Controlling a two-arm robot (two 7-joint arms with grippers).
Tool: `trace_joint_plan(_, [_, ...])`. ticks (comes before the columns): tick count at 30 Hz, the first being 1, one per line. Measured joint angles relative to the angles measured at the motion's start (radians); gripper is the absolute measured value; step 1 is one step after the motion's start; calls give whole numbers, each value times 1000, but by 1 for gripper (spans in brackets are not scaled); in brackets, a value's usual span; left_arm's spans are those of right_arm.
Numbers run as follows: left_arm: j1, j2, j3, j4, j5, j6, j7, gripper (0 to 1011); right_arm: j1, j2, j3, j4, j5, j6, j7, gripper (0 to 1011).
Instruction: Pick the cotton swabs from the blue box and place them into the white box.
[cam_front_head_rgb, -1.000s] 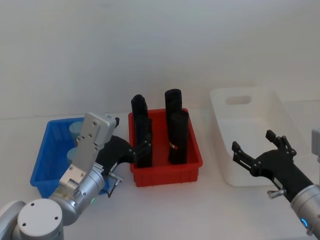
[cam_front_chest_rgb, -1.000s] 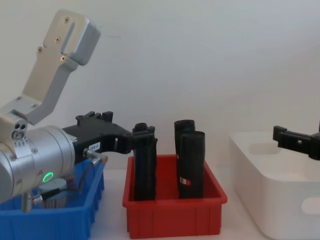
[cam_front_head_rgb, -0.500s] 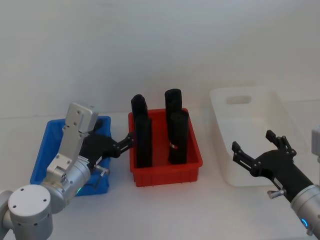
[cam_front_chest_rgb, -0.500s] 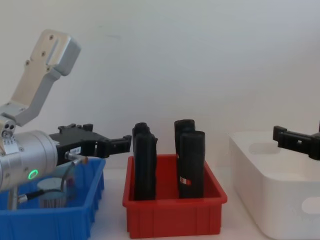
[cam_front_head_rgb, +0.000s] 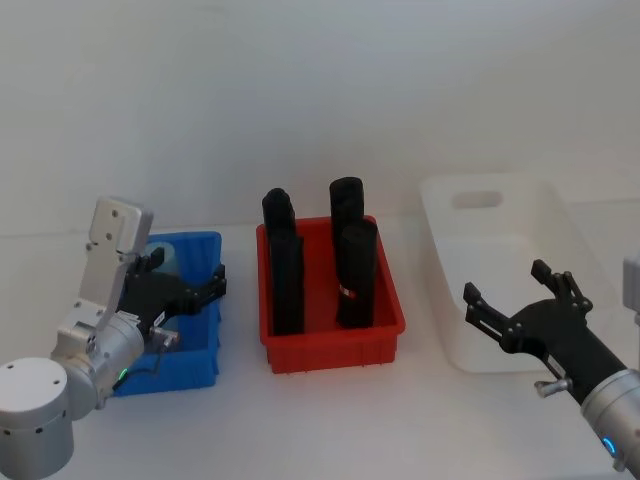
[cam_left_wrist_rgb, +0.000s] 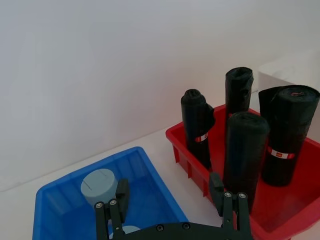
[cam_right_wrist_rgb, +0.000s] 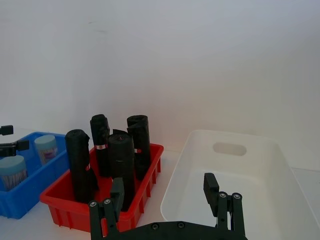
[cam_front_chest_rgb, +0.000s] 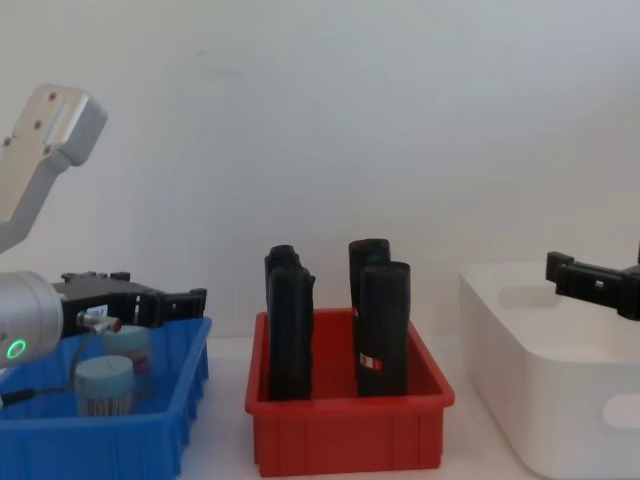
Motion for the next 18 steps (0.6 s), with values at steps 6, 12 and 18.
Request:
trace_joint_plan(6, [-3,7,-12,9,-6,35,0,1004,0,0,0,0,0,0,0,1001])
trace_joint_plan(12, [-5,13,-21,19,-7,66,-3,1004,0,0,0,0,0,0,0,1001])
trace_joint_plan(18, [-7,16,-26,32,-4,89,-3,1004,0,0,0,0,0,0,0,1001])
